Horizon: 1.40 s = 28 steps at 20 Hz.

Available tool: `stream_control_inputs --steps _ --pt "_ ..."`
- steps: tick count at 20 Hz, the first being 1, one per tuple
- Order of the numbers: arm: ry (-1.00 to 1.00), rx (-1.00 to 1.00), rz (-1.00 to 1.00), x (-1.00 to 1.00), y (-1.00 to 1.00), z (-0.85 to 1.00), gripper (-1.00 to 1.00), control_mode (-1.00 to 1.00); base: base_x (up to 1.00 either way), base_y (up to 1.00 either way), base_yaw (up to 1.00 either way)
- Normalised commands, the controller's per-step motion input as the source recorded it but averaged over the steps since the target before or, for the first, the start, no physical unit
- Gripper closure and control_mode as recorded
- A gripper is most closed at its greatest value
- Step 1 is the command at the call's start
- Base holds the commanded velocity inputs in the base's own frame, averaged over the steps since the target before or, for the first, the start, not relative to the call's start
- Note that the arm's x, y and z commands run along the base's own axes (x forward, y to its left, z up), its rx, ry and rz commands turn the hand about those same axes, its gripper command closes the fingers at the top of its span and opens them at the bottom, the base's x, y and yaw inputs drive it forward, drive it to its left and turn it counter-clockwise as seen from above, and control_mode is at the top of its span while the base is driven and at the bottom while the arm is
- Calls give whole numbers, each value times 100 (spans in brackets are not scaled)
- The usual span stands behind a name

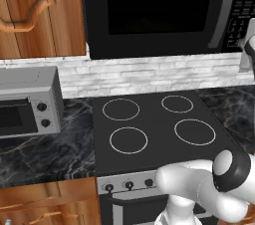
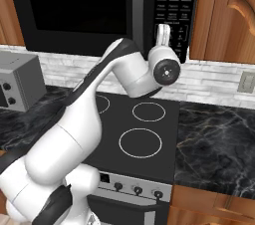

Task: Transport the steak from the fridge to the microwave and turn on the microwave.

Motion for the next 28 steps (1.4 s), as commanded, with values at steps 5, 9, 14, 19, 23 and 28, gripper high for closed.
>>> stream_control_inputs --steps 5,9,14,19,23,28 --pt "0 0 0 19 -1 -9 100 -100 0 0 0" --pt "0 0 0 14 -3 -7 100 -100 0 0 0" --pt "0 0 0 14 -5 -7 100 -100 0 0 0" --pt "0 0 0 15 -5 -2 100 -100 0 0 0" --pt "0 0 0 19 -2 -2 100 -100 0 0 0" --pt "0 0 0 19 -2 -8 100 -100 0 0 0"
